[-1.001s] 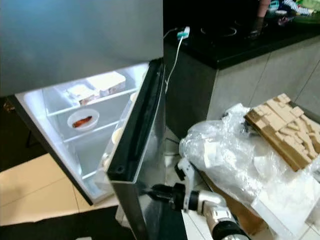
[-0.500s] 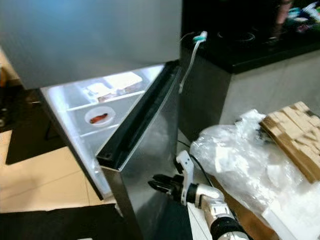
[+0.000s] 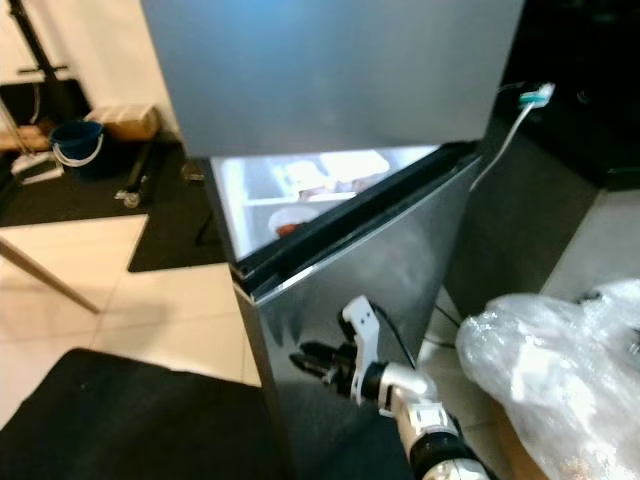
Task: Restocking fridge
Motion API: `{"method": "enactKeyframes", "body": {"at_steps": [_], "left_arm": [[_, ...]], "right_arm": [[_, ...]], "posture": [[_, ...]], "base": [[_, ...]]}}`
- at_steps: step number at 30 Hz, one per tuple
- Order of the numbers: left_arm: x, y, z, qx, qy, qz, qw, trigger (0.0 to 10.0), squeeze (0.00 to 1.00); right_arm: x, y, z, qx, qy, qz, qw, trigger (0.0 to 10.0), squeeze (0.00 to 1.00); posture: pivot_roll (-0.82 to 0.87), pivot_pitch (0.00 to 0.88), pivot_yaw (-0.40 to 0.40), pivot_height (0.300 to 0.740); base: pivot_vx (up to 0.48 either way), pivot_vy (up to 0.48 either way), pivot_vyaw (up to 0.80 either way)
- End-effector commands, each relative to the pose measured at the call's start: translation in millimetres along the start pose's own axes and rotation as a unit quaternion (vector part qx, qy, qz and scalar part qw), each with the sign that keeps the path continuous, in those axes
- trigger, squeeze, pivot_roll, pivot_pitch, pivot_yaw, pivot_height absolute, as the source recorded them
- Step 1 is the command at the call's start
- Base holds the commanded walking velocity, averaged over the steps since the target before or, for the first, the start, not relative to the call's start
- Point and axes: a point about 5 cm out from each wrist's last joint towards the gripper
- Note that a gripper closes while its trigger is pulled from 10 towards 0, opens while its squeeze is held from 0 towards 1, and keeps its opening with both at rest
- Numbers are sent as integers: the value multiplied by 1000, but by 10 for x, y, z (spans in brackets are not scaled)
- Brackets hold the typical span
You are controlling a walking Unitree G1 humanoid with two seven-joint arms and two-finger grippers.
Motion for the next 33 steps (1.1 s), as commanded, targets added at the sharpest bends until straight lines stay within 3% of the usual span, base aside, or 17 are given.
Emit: {"method": "enactKeyframes", "body": {"at_steps": [1,12,20,23,26,28,32,33], "left_arm": [[7,-3,32,4,-5,-3,1000,10000,0],[8,1,36,4,-5,-2,1000,10000,0],[7,4,28,4,-4,-2,1000,10000,0],[8,6,31,4,-5,-2,1000,10000,0],[8,5,32,4,-4,-2,1000,10000,0],[9,8,34,3,-4,-1,1000,10000,0],[14,15,52,3,-7,0,1000,10000,0],[14,15,52,3,-7,0,1000,10000,0]], "right_arm": [[-22,10,14,-1,-7,3,1000,10000,0],[20,103,64,-18,-40,17,999,10000,0],[-14,50,120,-22,-69,-2,997,10000,0],[-103,-144,150,-28,-77,-69,994,10000,0],[-132,-187,168,-29,-87,-80,993,10000,0],[-229,-269,228,-21,-117,-93,988,10000,0],[-557,-535,388,12,-217,-146,965,10000,0],[-557,-535,388,12,-217,-146,965,10000,0]], "posture": [[-55,0,-4,740],[-55,0,-4,740],[-51,0,-5,740],[-51,0,-6,740],[-51,0,-6,740],[-54,0,-7,740],[-54,0,-7,740],[-54,0,-7,740]], "base": [[0,0,788],[0,0,778],[0,0,775],[0,0,754],[0,0,0],[0,0,0],[0,0,0],[0,0,0]]}}
Point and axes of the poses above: a point about 5 cm out from each wrist's last joint towards the gripper, its own x axis pointing out of the wrist towards the gripper, its own y axis along the axis of the wrist's last joint, z = x × y, and after that the axes turned 7 degrees about x, right-handed
